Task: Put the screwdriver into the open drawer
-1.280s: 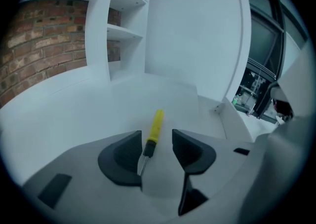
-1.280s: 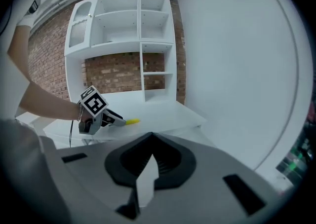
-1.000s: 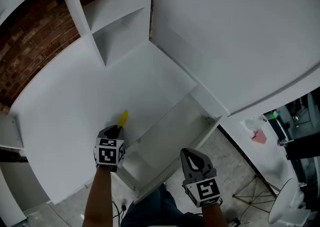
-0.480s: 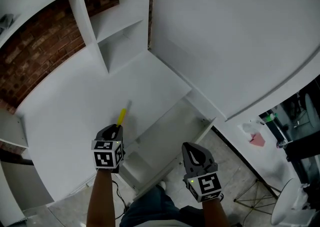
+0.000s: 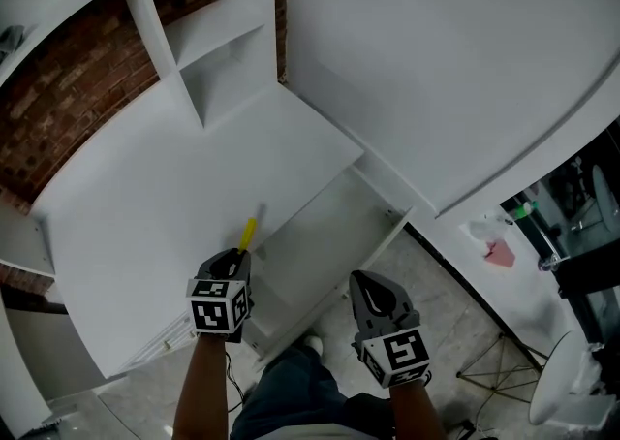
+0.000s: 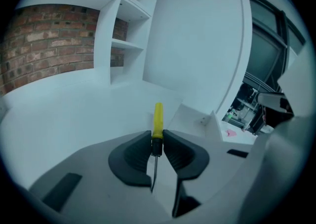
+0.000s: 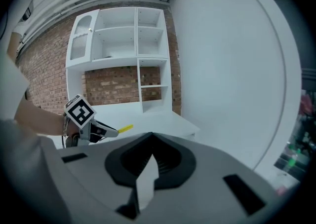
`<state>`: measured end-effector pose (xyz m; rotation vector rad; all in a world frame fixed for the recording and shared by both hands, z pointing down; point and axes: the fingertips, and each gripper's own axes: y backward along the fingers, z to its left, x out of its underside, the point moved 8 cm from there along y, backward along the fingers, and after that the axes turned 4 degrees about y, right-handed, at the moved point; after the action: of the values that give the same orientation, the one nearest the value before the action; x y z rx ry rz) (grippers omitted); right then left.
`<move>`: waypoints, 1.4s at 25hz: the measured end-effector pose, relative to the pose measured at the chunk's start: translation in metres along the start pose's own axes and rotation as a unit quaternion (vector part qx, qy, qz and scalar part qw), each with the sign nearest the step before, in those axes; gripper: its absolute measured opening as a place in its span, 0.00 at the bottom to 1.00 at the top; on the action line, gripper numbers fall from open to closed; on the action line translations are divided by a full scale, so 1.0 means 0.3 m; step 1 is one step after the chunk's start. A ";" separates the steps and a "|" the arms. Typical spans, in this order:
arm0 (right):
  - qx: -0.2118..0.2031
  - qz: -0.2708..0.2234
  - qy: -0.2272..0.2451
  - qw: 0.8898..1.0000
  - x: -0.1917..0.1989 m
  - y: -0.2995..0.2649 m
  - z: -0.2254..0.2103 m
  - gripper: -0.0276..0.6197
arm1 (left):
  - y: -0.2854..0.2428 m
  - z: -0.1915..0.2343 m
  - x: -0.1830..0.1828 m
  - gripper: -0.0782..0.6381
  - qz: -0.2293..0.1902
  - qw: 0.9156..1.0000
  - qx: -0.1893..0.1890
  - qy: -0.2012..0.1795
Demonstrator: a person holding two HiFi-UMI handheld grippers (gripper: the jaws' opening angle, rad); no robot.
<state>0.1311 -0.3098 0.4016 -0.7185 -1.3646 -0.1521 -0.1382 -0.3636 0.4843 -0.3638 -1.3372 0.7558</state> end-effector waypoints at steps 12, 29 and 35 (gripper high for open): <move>0.000 0.046 -0.042 0.998 0.201 0.020 -0.004 0.06 | -0.096 -0.068 0.267 0.23 0.085 0.996 0.033 0.022; -0.013 0.104 -0.049 0.993 0.325 -0.013 0.004 0.06 | -0.311 -0.026 0.572 0.23 0.244 0.962 -0.039 0.112; -0.004 0.096 -0.046 0.994 0.298 -0.016 0.014 0.06 | -0.313 -0.017 0.561 0.24 0.249 0.962 -0.032 0.109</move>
<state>0.1458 -0.2843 0.4863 -0.8681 -1.3754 0.0277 -0.0990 -0.3162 0.6671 -0.8310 -1.0695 1.0551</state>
